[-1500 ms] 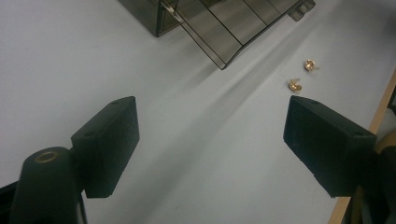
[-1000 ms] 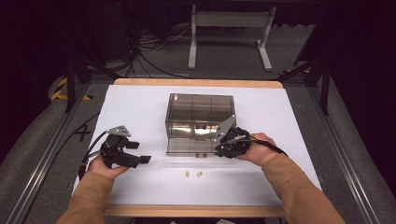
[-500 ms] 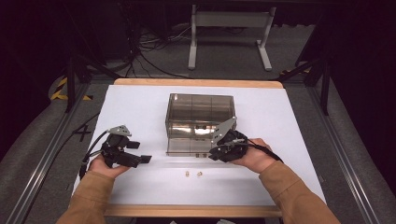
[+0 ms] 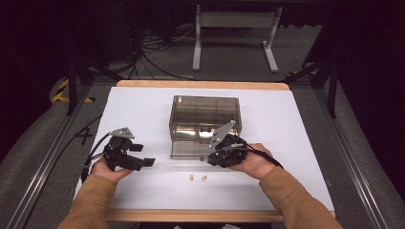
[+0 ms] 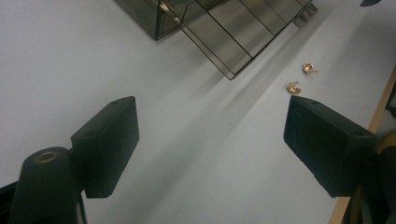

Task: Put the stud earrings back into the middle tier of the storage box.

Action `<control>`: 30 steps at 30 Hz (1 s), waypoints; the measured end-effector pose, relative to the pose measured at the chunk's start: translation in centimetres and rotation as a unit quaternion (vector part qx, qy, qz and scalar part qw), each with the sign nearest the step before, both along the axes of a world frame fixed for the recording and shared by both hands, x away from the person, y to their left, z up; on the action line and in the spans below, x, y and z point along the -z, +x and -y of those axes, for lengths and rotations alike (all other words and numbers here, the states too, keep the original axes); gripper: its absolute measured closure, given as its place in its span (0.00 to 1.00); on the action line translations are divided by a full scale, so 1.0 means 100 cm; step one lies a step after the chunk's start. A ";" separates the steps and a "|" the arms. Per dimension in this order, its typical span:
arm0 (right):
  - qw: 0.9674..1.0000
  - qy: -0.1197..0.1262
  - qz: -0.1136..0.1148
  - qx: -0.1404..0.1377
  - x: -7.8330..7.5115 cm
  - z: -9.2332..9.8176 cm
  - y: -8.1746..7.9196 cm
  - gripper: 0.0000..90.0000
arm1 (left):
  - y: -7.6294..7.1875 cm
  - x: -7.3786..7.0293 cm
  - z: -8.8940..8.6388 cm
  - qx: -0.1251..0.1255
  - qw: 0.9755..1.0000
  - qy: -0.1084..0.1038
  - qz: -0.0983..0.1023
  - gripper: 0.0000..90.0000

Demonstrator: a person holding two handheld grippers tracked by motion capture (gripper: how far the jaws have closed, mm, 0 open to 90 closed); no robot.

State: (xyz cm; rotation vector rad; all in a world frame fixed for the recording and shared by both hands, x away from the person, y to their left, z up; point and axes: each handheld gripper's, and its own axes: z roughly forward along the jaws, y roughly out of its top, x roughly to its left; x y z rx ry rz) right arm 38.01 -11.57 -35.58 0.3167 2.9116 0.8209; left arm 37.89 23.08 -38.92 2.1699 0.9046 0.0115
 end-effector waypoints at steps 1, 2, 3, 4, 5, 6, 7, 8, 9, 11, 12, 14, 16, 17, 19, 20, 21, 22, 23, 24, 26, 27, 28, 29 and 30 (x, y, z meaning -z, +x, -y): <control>1.000 0.001 0.000 -0.002 0.000 -0.003 -0.001 0.85 | 0.000 0.000 0.000 -0.002 1.000 0.002 0.001 0.21; 1.000 0.002 0.000 -0.002 0.000 -0.004 -0.001 0.85 | -0.001 0.000 0.000 -0.001 1.000 0.003 0.002 0.21; 1.000 0.002 0.000 -0.003 0.000 -0.005 -0.002 0.85 | -0.001 0.000 0.000 -0.001 1.000 0.003 0.003 0.21; 1.000 0.002 0.000 -0.003 0.001 -0.007 -0.002 0.84 | -0.001 0.000 0.000 0.000 1.000 0.001 0.002 0.21; 1.000 0.001 0.000 -0.005 0.001 -0.008 -0.002 0.84 | -0.001 0.000 0.000 0.000 1.000 0.000 0.001 0.21; 1.000 0.001 -0.001 -0.005 0.001 -0.009 -0.003 0.84 | -0.001 0.000 0.000 -0.001 1.000 0.000 0.001 0.21; 1.000 0.002 0.000 -0.006 0.001 -0.011 -0.003 0.84 | -0.001 0.000 0.000 -0.001 1.000 0.001 0.002 0.21; 1.000 0.002 0.000 -0.005 0.001 -0.012 -0.004 0.84 | -0.001 0.000 0.000 -0.001 1.000 0.002 0.002 0.21; 1.000 0.003 0.000 -0.007 0.001 -0.014 -0.004 0.84 | -0.001 0.000 0.000 -0.001 1.000 0.001 0.001 0.21; 1.000 0.003 0.000 -0.007 0.001 -0.017 -0.005 0.84 | -0.001 0.000 0.000 -0.002 1.000 0.001 0.002 0.21; 1.000 0.003 -0.001 -0.006 0.001 -0.018 -0.005 0.84 | -0.001 0.000 0.000 -0.001 1.000 0.001 0.002 0.21; 1.000 0.005 0.000 -0.009 0.001 -0.021 -0.006 0.84 | -0.001 0.000 0.000 -0.002 1.000 0.001 0.001 0.21; 1.000 0.003 -0.002 -0.010 0.002 -0.025 -0.006 0.83 | -0.002 0.000 -0.001 -0.002 1.000 0.001 0.001 0.21; 1.000 0.003 -0.003 -0.011 0.003 -0.026 -0.006 0.83 | -0.002 0.000 -0.001 -0.003 1.000 0.001 0.001 0.21; 1.000 0.001 -0.004 -0.014 0.004 -0.029 -0.006 0.83 | -0.002 0.000 -0.001 -0.004 1.000 0.002 0.000 0.21; 1.000 0.000 -0.004 -0.017 0.004 -0.030 -0.006 0.83 | -0.002 0.000 -0.002 -0.004 1.000 0.002 0.000 0.21; 1.000 0.000 -0.006 -0.017 0.005 -0.032 -0.006 0.83 | -0.002 0.000 -0.002 -0.004 1.000 0.002 0.000 0.21; 1.000 0.000 -0.006 -0.017 0.005 -0.032 -0.006 0.83 | -0.003 0.000 -0.002 -0.005 1.000 0.002 0.001 0.21; 1.000 -0.002 -0.007 -0.019 0.007 -0.035 -0.006 0.83 | -0.003 0.000 -0.002 -0.005 1.000 0.002 0.001 0.21; 1.000 -0.003 -0.008 -0.020 0.007 -0.036 -0.006 0.83 | -0.003 0.000 -0.003 -0.006 1.000 0.002 0.001 0.21; 1.000 -0.006 -0.008 -0.023 0.009 -0.039 -0.007 0.83 | -0.003 0.000 -0.003 -0.007 1.000 0.002 0.000 0.21; 1.000 -0.006 -0.009 -0.023 0.009 -0.040 -0.007 0.83 | -0.004 0.000 -0.004 -0.006 1.000 0.002 0.000 0.21; 1.000 -0.008 -0.011 -0.023 0.010 -0.041 -0.007 0.83 | -0.004 0.000 -0.004 -0.006 1.000 0.002 0.000 0.21; 1.000 -0.007 -0.010 -0.027 0.011 -0.042 -0.006 0.83 | -0.004 0.000 -0.004 -0.007 1.000 0.002 0.000 0.21; 1.000 -0.009 -0.012 -0.022 0.012 -0.043 -0.007 0.83 | -0.004 0.000 -0.004 -0.007 1.000 0.002 0.000 0.21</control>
